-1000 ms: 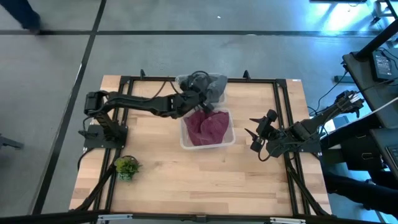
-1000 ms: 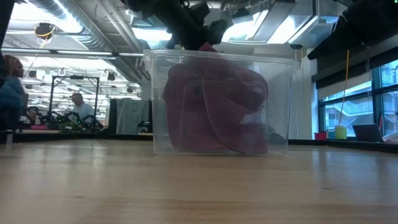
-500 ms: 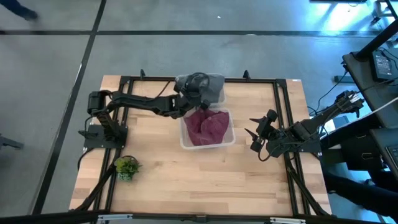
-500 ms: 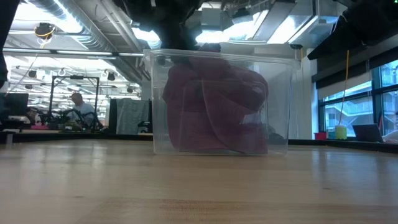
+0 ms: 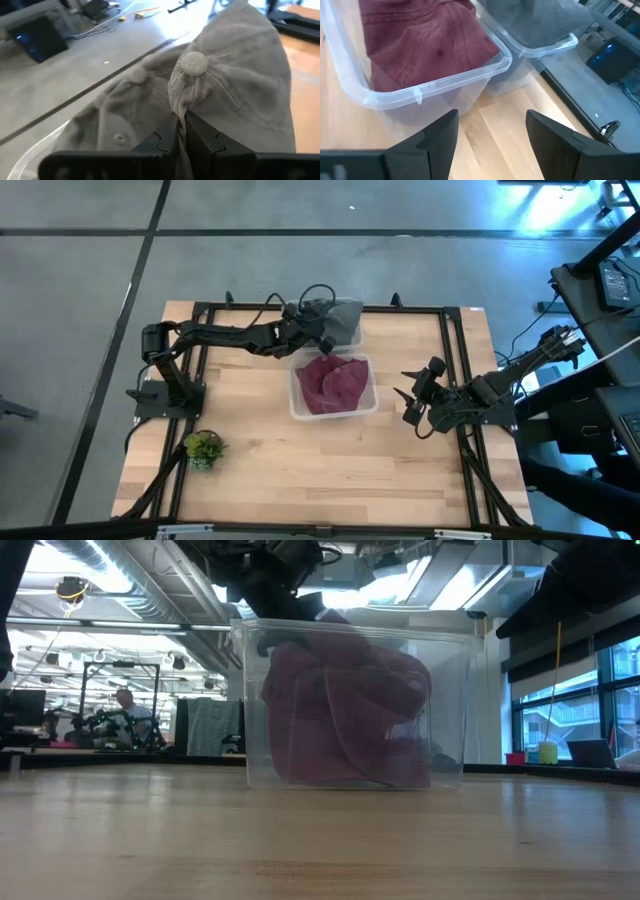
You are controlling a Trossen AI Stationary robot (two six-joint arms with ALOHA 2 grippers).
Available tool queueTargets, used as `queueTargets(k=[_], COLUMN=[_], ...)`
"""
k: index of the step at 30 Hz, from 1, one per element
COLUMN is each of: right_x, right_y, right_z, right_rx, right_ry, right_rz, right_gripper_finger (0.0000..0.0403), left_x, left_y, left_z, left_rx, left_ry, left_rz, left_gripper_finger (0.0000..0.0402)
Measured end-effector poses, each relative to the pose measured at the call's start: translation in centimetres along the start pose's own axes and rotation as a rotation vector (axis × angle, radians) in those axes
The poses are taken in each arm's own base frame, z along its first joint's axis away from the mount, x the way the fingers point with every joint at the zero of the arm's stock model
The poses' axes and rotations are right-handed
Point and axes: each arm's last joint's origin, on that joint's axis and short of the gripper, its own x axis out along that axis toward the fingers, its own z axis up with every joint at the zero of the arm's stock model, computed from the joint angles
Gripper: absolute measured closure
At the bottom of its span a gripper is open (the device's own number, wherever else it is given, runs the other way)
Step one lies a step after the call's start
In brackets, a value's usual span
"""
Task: Pick & Place hat
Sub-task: Put the gray cap into the top transparent bin
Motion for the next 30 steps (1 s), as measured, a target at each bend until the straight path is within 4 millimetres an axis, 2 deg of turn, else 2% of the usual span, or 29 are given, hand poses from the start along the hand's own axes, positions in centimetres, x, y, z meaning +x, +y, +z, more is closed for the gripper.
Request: queueTargets(k=[5, 14, 21, 27, 30], right_x=[0.0, 0.0, 0.0, 0.0, -0.1], right_y=[0.1, 0.1, 0.0, 0.0, -0.2], right_z=[0.0, 0.0, -0.1, -0.1, 0.0], right_rx=[-0.008, 0.016, 0.009, 0.036, 0.045], right_ry=[0.016, 0.016, 0.018, 0.017, -0.004], right_rz=[0.029, 0.030, 0.023, 0.020, -0.010], right_gripper_finger=[0.0171, 0.0171, 0.0171, 0.0171, 0.0171], left_x=[0.0, -0.5, -1.4, -2.2, -2.1], left_y=[-0.1, -0.2, 1.2, 1.6, 1.9], left_z=[0.0, 0.2, 0.7, 2.5, 2.6], left_rx=[0.136, 0.199, 0.283, 0.257, 0.256], left_ry=[0.006, 0.058, 0.200, 0.152, 0.166], left_rz=[-0.026, -0.150, -0.042, -0.015, -0.022], left_gripper_finger=[0.0374, 0.0368, 0.0369, 0.0367, 0.0369])
